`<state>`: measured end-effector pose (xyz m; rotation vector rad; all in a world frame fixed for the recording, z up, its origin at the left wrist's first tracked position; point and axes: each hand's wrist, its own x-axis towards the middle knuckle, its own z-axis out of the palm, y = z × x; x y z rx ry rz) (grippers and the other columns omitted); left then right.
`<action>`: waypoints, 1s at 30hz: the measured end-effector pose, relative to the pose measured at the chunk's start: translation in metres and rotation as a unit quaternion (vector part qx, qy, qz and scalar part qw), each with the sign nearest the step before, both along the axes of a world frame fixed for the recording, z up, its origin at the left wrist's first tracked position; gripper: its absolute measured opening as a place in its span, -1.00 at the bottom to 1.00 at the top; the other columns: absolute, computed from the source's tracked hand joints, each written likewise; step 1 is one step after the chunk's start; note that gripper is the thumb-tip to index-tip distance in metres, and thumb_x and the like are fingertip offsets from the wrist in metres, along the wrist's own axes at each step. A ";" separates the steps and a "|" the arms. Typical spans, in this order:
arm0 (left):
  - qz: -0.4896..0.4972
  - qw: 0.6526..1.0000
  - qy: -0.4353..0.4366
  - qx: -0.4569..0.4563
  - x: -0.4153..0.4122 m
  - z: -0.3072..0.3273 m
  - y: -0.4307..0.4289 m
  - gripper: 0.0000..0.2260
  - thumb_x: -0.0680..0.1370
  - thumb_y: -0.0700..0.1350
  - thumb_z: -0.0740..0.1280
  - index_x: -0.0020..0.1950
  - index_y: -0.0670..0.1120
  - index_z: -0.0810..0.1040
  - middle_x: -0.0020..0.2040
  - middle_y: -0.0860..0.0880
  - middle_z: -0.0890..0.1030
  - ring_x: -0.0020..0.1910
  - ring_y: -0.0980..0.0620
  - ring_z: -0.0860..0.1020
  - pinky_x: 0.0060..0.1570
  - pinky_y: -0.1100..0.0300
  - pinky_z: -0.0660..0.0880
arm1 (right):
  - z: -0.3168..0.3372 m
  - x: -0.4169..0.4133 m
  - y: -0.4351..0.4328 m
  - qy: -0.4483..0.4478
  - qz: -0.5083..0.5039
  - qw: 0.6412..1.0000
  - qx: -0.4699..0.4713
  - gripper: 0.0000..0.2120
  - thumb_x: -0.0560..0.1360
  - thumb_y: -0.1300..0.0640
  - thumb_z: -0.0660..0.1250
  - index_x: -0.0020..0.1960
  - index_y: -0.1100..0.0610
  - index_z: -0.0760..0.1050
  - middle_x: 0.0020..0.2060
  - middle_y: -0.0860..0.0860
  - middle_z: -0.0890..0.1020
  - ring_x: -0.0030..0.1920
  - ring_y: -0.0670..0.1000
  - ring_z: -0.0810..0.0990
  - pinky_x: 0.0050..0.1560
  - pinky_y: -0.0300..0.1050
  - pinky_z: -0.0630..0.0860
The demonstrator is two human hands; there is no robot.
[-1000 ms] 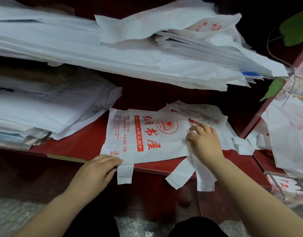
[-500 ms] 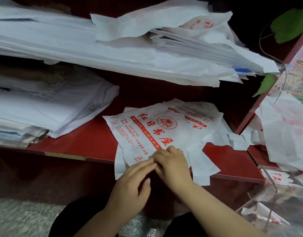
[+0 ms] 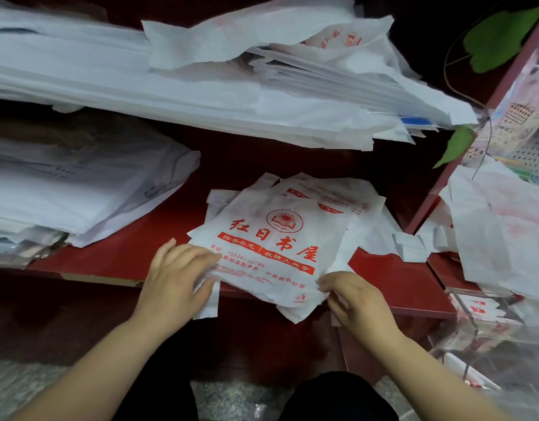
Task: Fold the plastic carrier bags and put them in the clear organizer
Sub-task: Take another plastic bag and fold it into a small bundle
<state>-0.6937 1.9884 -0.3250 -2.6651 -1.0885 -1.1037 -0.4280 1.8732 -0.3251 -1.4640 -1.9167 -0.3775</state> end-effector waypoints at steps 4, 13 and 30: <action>-0.040 0.999 0.006 0.003 0.008 -0.008 -0.001 -0.71 0.42 0.05 0.21 -0.28 -0.06 0.67 -0.32 0.03 0.57 -0.17 0.13 0.39 0.30 0.38 0.02 | -0.007 0.015 -0.006 0.038 -0.054 0.998 -0.023 -0.78 0.31 0.23 0.24 -0.09 0.01 0.38 -0.26 0.05 0.66 -0.10 -0.04 0.49 -0.09 -0.27 0.42; -0.069 0.997 -0.001 0.015 0.022 -0.006 -0.015 -0.77 0.41 -0.05 0.19 -0.29 -0.10 0.60 -0.18 0.03 0.66 0.06 0.11 0.46 0.38 0.18 0.05 | -0.004 0.009 -0.009 0.035 -0.078 0.995 -0.053 -0.67 0.29 -0.01 0.25 0.04 0.02 0.49 -0.07 -0.08 0.60 -0.01 0.00 0.49 0.07 -0.23 0.26; -0.009 0.948 -0.094 -0.304 0.022 0.005 0.000 -0.72 0.48 -0.16 0.39 -0.43 0.05 0.54 -0.41 0.15 0.50 -0.25 0.14 0.55 0.40 0.26 0.02 | 0.003 0.033 -0.028 0.265 -0.166 0.943 -0.110 -0.63 0.30 -0.22 0.22 -0.53 0.01 0.32 -0.56 -0.14 0.41 -0.37 -0.20 0.39 -0.22 -0.22 0.26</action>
